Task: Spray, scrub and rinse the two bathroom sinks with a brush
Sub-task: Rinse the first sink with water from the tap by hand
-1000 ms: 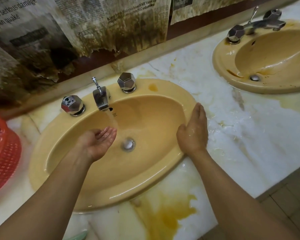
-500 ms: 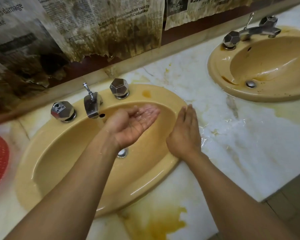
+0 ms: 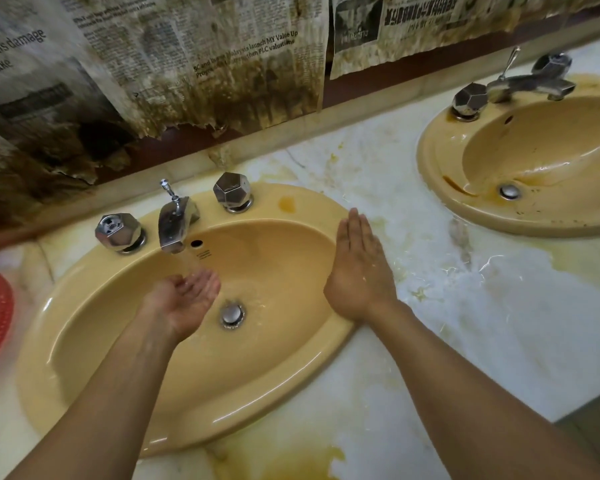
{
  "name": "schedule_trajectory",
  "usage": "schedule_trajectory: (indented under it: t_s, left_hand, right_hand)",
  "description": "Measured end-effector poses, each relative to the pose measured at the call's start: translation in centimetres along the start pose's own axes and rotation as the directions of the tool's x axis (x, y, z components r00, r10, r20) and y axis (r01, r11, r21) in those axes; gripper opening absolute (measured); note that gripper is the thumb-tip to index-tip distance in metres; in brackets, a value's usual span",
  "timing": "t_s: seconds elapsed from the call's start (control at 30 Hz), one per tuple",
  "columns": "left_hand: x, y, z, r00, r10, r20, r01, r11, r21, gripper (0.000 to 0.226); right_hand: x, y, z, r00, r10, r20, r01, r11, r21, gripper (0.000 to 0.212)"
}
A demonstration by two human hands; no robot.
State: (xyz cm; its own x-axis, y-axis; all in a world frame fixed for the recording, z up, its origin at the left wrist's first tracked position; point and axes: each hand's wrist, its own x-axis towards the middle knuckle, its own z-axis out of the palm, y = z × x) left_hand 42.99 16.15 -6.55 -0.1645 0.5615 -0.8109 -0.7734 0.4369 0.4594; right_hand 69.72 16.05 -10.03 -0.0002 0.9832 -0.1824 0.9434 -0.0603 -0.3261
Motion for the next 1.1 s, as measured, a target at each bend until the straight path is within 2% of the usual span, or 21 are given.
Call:
schedule_trajectory:
  t_s: [0.13,0.3,0.4,0.5,0.63,0.7,0.77,0.87,0.93,1.03,1.1]
  left_hand:
    - [0.8,0.7,0.7,0.999,-0.032,-0.043,0.033,0.999,0.025,0.033]
    - [2.4,0.9,1.1,0.994,-0.099,-0.048,0.098,0.995,-0.025,0.034]
    - [2.6,0.9,1.9,0.995,-0.095,-0.033,0.094,0.994,-0.056,0.029]
    - [1.7,-0.6,4.6,0.992,-0.09,0.085,0.096,0.993,-0.068,0.03]
    - [-1.9,-4.3,10.4,0.924,-0.135,0.358,0.107,0.989,0.098,0.052]
    - [-3.2,-5.5,12.0,0.9,-0.13,0.416,0.077,0.987,0.142,0.055]
    - [-3.4,-6.1,11.6,0.924,-0.088,0.373,0.04,0.99,0.134,0.053]
    - [-2.4,-5.2,8.4,0.97,-0.028,0.241,0.022,0.999,0.028,0.05]
    - [-1.6,-3.9,5.7,0.99,-0.002,0.138,0.013,0.997,-0.081,0.047]
    - [-0.8,-1.8,2.5,0.999,0.022,0.026,-0.016,0.98,-0.201,0.041]
    - [0.1,-0.5,1.2,0.999,0.028,-0.025,-0.033,0.975,-0.219,0.038]
  right_hand:
    - [2.6,0.8,-0.8,0.999,-0.042,-0.001,0.042,0.999,0.021,0.084]
    - [-2.2,1.0,0.9,0.983,0.092,-0.159,-0.049,0.966,0.255,0.077]
    - [-3.4,0.8,1.2,0.978,0.155,-0.141,-0.108,0.95,0.292,0.075]
    - [-2.8,0.7,1.4,0.978,0.128,-0.163,-0.084,0.964,0.252,0.077]
    - [-0.9,0.5,1.3,0.99,0.08,-0.118,-0.067,0.992,0.111,0.081]
    - [1.4,0.6,0.6,0.995,0.009,-0.102,-0.002,0.997,0.073,0.079]
    - [4.7,0.6,-0.5,0.989,-0.131,-0.067,0.131,0.991,0.006,0.078]
    - [8.5,0.5,-2.4,0.949,-0.294,0.117,0.305,0.948,-0.086,0.101]
    - [8.6,0.4,-2.6,0.946,-0.294,0.14,0.307,0.948,-0.082,0.105]
    - [4.6,0.9,-1.4,0.981,-0.193,0.022,0.194,0.981,-0.021,0.088]
    - [0.8,1.4,-0.1,0.992,-0.123,-0.018,0.124,0.992,0.024,0.084]
